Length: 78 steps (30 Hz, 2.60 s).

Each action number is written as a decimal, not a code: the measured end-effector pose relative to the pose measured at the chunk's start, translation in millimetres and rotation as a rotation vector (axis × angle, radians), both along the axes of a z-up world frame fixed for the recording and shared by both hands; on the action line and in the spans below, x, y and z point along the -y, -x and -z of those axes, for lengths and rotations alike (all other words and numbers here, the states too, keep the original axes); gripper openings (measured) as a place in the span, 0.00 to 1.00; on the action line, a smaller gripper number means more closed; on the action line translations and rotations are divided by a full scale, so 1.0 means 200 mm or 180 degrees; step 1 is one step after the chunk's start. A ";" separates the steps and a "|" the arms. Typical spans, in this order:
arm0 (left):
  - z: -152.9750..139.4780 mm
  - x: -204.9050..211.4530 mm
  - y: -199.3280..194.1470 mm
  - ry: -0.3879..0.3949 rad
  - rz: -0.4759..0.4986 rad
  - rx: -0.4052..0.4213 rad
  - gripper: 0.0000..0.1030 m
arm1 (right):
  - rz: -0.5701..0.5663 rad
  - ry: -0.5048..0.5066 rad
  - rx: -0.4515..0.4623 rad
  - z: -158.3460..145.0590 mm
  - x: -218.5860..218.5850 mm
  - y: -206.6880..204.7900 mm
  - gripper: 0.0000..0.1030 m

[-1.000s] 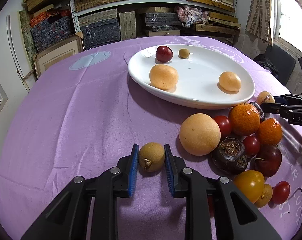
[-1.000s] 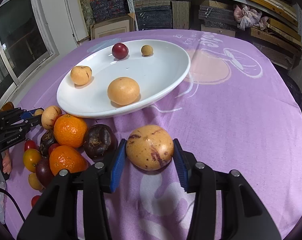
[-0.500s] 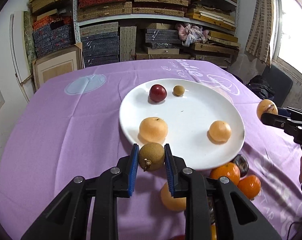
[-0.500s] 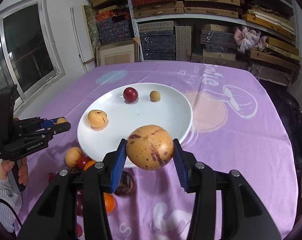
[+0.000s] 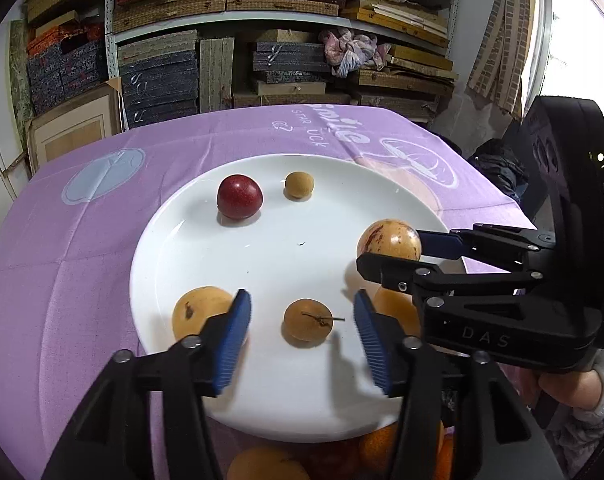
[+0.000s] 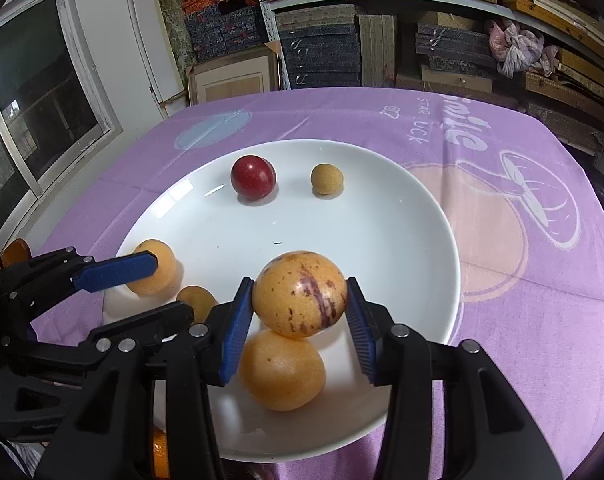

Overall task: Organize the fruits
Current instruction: 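Place the longan and pepino onto the white plate with both grippers, then grasp a red tomato with the left gripper while the right gripper grasps a tangerine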

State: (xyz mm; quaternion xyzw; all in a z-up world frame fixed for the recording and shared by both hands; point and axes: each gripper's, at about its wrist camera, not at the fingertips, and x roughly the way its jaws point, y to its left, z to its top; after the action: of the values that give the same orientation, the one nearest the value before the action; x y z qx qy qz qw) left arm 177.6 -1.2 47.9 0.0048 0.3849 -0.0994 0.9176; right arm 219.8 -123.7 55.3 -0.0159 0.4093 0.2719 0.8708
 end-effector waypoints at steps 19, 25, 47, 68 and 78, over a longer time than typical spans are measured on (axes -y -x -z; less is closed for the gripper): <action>-0.11 -0.37 0.42 0.0103 -0.0711 0.0102 0.97 | 0.0231 -0.0368 0.0671 -0.29 0.40 0.53 0.96; 0.02 -0.36 0.67 -0.0111 -0.0708 -0.0018 0.97 | 0.0129 0.0042 0.0494 -0.06 0.40 0.72 0.96; 0.24 -0.32 0.74 -0.0302 -0.0509 -0.0463 0.97 | -0.0249 -0.0113 0.0267 -0.02 0.35 0.74 0.96; 0.23 -0.32 0.74 -0.0313 -0.0539 -0.0461 0.97 | 0.0259 0.0657 0.0677 0.00 0.33 0.74 0.96; 0.22 -0.32 0.74 -0.0313 -0.0541 -0.0461 0.97 | -0.0282 0.0555 0.0522 0.05 0.18 0.80 0.94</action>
State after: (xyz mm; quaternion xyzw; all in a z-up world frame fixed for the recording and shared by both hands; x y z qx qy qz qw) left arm 29.1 62.8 2.9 0.0100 0.4535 -0.0023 0.8912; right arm 59.3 -160.0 45.8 -0.1319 0.3578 0.2712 0.8838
